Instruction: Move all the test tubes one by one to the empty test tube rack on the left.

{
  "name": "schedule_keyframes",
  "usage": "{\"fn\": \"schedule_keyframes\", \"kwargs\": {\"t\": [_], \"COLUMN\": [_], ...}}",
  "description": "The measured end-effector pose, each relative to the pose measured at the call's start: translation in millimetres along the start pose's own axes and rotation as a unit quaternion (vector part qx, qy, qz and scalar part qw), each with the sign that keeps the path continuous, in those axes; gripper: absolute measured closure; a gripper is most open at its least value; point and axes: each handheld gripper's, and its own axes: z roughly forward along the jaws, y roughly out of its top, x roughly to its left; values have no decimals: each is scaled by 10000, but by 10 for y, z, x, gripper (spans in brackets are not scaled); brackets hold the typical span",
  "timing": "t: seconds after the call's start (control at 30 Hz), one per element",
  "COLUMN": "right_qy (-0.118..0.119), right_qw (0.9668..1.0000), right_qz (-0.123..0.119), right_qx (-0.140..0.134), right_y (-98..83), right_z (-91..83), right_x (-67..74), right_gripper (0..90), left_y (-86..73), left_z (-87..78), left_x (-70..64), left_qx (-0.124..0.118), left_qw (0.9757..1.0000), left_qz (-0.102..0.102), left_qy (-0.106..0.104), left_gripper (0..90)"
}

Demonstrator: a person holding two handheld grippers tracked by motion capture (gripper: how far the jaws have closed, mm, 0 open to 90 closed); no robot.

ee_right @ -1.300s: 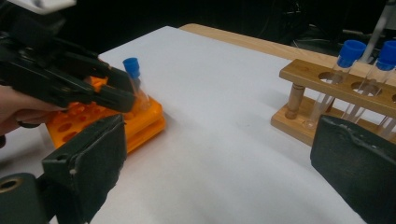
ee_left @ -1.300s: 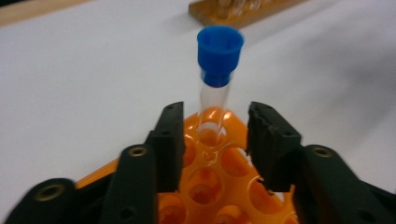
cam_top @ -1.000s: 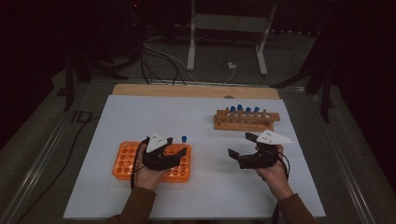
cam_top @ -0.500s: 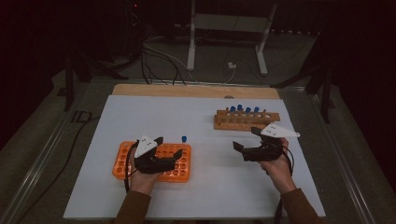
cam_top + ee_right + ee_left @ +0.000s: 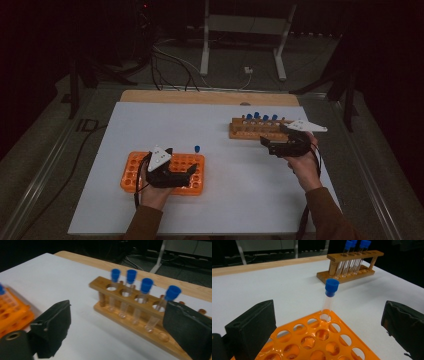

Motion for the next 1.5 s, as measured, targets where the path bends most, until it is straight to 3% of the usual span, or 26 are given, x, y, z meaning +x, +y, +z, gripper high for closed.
{"fn": "schedule_keyframes", "kwargs": {"t": [0.23,0.4,0.53,0.63,0.87,1.03,1.23,1.5], "right_qy": [-323,-476,-751,-789,-881,-919,-1045,-1034], "right_qw": [9992,9982,9967,9964,9949,9945,9929,9934], "right_qz": [217,353,290,288,438,412,505,473], "right_qx": [64,67,120,150,205,277,252,150], "right_y": [25,49,59,61,20,-10,-36,-41], "right_z": [132,213,290,334,442,525,589,614], "right_x": [-243,-357,-408,-449,-537,-565,-570,-530], "right_gripper": [177,299,451,533,609,635,636,736], "left_y": [0,0,-3,-3,-3,-7,-14,-13], "left_z": [-11,-17,-12,-18,-21,-16,-14,-15], "left_x": [11,11,0,10,13,6,6,3], "left_qx": [3,-23,-34,-26,-17,-9,8,24], "left_qw": [10000,10000,10000,10000,10000,10000,10000,10000], "left_qz": [-2,-35,-40,-47,-51,-32,-58,-34], "left_qy": [61,40,20,30,27,28,32,22], "left_gripper": [3,3,3,3,3,3,4,3]}}
